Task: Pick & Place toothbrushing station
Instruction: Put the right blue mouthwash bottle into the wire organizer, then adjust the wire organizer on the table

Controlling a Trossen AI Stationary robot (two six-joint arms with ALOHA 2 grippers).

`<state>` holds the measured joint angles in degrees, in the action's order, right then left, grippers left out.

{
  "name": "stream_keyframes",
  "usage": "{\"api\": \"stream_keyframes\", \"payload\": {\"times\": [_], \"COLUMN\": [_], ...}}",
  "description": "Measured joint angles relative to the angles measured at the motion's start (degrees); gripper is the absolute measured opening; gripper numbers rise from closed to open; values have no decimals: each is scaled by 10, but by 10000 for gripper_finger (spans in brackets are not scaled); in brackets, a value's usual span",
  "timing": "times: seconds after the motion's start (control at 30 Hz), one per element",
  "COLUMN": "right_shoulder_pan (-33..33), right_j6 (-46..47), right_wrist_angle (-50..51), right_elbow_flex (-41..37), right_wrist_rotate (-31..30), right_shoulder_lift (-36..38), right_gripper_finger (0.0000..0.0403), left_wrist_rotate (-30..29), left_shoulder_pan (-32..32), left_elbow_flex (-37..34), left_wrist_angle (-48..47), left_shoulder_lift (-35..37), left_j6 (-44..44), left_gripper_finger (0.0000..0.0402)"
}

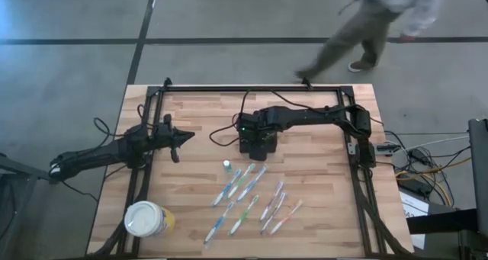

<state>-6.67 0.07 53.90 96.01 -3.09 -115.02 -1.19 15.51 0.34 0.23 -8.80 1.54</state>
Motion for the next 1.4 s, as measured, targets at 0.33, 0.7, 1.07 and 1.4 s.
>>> {"api": "stream_keyframes", "payload": {"times": [0.33, 0.7, 1.07, 1.4], "right_shoulder_pan": [0, 0, -4, -5], "right_j6": [-6, -18, -19, -46], "right_wrist_angle": [-6, 3, -4, -2], "right_elbow_flex": [-10, -7, -4, 0], "right_wrist_rotate": [0, 5, -1, 1], "right_shoulder_lift": [1, 4, 30, 87], "right_gripper_finger": [95, 166, 172, 171], "left_wrist_rotate": [0, -1, -2, -2], "left_shoulder_pan": [0, 0, 0, 0], "left_elbow_flex": [0, 0, 0, 0], "left_wrist_angle": [0, 0, 1, 1], "left_shoulder_lift": [0, 0, 0, -1], "left_j6": [0, 0, 0, 0], "left_gripper_finger": [5, 5, 5, 5]}}
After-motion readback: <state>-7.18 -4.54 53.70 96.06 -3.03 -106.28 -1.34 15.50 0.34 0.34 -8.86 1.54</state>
